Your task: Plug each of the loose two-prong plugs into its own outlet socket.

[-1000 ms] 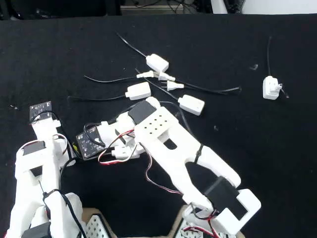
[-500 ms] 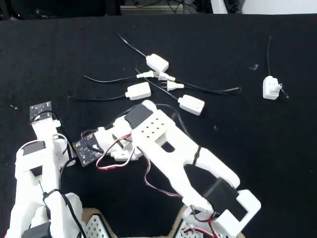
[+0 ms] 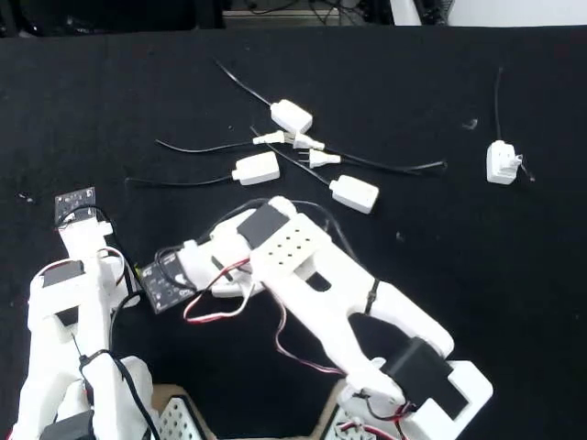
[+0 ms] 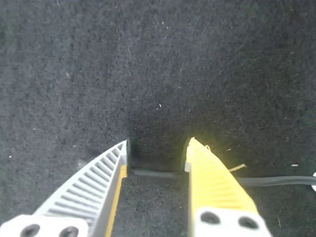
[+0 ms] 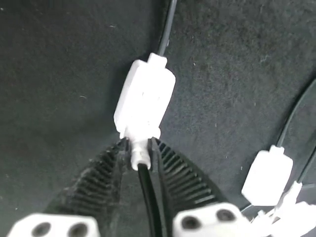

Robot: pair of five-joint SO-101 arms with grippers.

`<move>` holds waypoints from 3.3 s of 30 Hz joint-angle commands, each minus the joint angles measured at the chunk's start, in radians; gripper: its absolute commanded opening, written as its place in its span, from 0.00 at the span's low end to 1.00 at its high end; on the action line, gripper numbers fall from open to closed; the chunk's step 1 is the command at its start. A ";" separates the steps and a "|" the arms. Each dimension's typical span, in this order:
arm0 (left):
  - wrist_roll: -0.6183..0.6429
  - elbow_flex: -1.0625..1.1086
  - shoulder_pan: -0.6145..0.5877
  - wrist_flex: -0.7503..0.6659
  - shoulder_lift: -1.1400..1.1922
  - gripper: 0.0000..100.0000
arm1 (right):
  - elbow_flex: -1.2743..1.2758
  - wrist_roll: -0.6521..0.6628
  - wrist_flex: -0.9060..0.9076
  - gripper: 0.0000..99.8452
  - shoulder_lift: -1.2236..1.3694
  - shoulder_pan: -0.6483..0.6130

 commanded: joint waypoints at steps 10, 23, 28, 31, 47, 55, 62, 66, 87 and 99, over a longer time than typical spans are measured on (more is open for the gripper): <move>0.000 -0.008 -0.008 -0.011 -0.025 0.20 | 0.015 -0.006 0.028 0.01 -0.004 0.048; 0.000 -0.008 -0.008 -0.011 -0.025 0.20 | 0.007 -0.012 0.035 0.01 -0.027 -0.038; 0.000 -0.008 -0.008 -0.011 -0.025 0.20 | -0.025 -0.009 0.084 0.01 -0.094 -0.029; 0.000 -0.008 -0.008 -0.011 -0.025 0.20 | -0.053 -0.012 0.094 0.01 -0.102 -0.029; 0.000 -0.008 -0.008 -0.009 -0.025 0.20 | -0.085 -0.029 0.115 0.01 -0.094 -0.028; 0.000 -0.008 -0.010 -0.006 -0.025 0.20 | -0.090 -0.029 0.117 0.01 0.001 -0.020; 0.000 -0.008 -0.010 -0.006 -0.025 0.20 | -0.090 -0.028 0.114 0.01 0.024 -0.018; 0.000 -0.008 -0.010 -0.006 -0.025 0.20 | -0.090 -0.028 0.112 0.01 0.031 -0.018; 0.000 -0.008 -0.010 -0.005 -0.025 0.20 | -0.180 -0.064 0.112 0.01 0.211 0.043; 0.000 -0.008 -0.010 -0.005 -0.025 0.20 | -0.045 -0.063 0.112 0.01 0.119 0.041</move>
